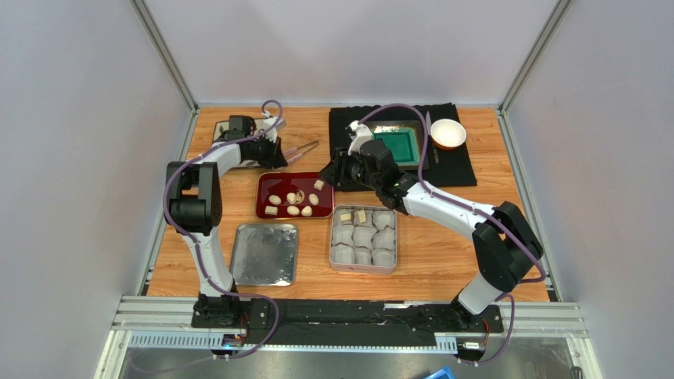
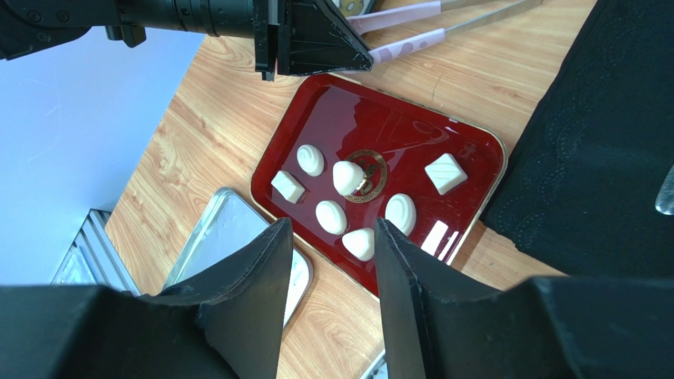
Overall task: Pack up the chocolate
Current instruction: Pick up the clamp from the center of the board, then move the plate to the center of the board.
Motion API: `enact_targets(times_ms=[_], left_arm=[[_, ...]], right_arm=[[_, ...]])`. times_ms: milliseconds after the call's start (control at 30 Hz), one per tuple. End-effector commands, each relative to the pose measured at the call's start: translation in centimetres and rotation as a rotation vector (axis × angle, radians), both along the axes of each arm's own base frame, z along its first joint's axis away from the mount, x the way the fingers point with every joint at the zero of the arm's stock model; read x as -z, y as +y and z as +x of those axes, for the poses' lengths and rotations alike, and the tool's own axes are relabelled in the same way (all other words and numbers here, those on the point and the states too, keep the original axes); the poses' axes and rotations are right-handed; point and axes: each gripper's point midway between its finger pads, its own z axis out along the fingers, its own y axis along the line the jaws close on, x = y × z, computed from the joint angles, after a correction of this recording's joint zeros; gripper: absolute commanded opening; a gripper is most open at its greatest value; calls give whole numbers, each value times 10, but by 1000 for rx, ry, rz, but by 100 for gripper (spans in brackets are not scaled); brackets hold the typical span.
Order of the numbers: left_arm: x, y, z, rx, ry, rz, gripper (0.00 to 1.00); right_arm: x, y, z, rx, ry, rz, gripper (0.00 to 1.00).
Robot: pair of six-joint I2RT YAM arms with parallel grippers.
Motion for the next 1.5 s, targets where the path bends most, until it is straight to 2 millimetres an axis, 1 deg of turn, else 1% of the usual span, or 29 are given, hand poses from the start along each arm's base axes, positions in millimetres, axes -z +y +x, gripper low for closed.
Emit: enact_targets(times_ms=[0,33,67,100,133,167,200,233,267,300,333,367,400,433,467,500,533,567,600,633,700,733,767,833,933,1067,1267,1367,1467], left_arm=[[-65,-10,0,27,-74,-79,3],[-75,-14,-6,48,-75,-104,3],[-92,-16,-12,63,-102,-116,3],[-96,-18,-24,76,-78,-127,2],[-106,-23,-34,112,-77,-157,2],[-122,-25,-46,145,-105,-164,2],[-125,-28,-62,167,-67,-178,2],[-134,-32,-75,205,-63,-207,2],[-149,-34,-86,242,-99,-207,2],[-153,-35,-103,264,-62,-222,2],[-162,-39,-116,300,-60,-252,2],[-177,-40,-127,343,-108,-251,1],[-180,-42,-147,363,-59,-269,1],[-188,-45,-159,422,-91,-289,1],[-202,-46,-172,456,-125,-293,1],[-204,-47,-196,475,-56,-322,1],[-215,-49,-209,525,-106,-342,0],[-219,-51,-220,546,-103,-359,0],[-222,-51,-241,553,-39,-392,0],[-232,-53,-253,578,-71,-408,0],[-232,-54,-267,573,-55,-433,0],[-237,-54,-278,588,-100,-426,0],[-233,-56,-287,601,-99,-427,0],[-235,-58,-303,628,-147,-427,0],[-245,-63,-320,655,-175,-461,0],[-252,-68,-331,669,-141,-514,0],[-250,-72,-334,672,-92,-552,0],[-249,-73,-334,677,-83,-565,0],[-252,-75,-335,685,-82,-578,0]], right_arm=[[-47,-13,-1,-22,-163,7,46],[-57,-18,-6,-35,-189,-4,46],[-68,-20,-9,-51,-221,-12,46],[-75,-24,-12,-78,-277,-44,47],[-79,-26,-19,-110,-294,-58,48],[-96,-32,-29,-131,-344,-55,48],[-101,-36,-33,-158,-398,-85,49],[-104,-39,-41,-189,-416,-97,51],[-122,-46,-50,-202,-482,-93,52],[-119,-51,-57,-222,-488,-116,52],[-120,-54,-64,-252,-512,-135,53],[-124,-58,-69,-273,-545,-152,53],[-137,-64,-76,-270,-579,-145,54],[-137,-69,-81,-277,-584,-156,54],[-141,-72,-86,-281,-594,-154,56],[-149,-78,-95,-285,-620,-143,57],[-149,-80,-101,-305,-622,-142,60],[-151,-81,-108,-325,-626,-134,61],[-155,-83,-116,-347,-634,-122,63],[-153,-80,-129,-411,-615,-104,66],[-151,-79,-140,-461,-593,-91,66],[-149,-80,-148,-492,-577,-84,66],[-148,-79,-152,-506,-572,-76,66],[-149,-80,-162,-541,-572,-51,67],[-151,-80,-174,-587,-566,-24,68],[-155,-79,-176,-602,-575,-15,68],[-159,-71,-182,-664,-563,16,69],[-156,-65,-183,-694,-545,38,72],[-149,-58,-180,-705,-525,43,76]])
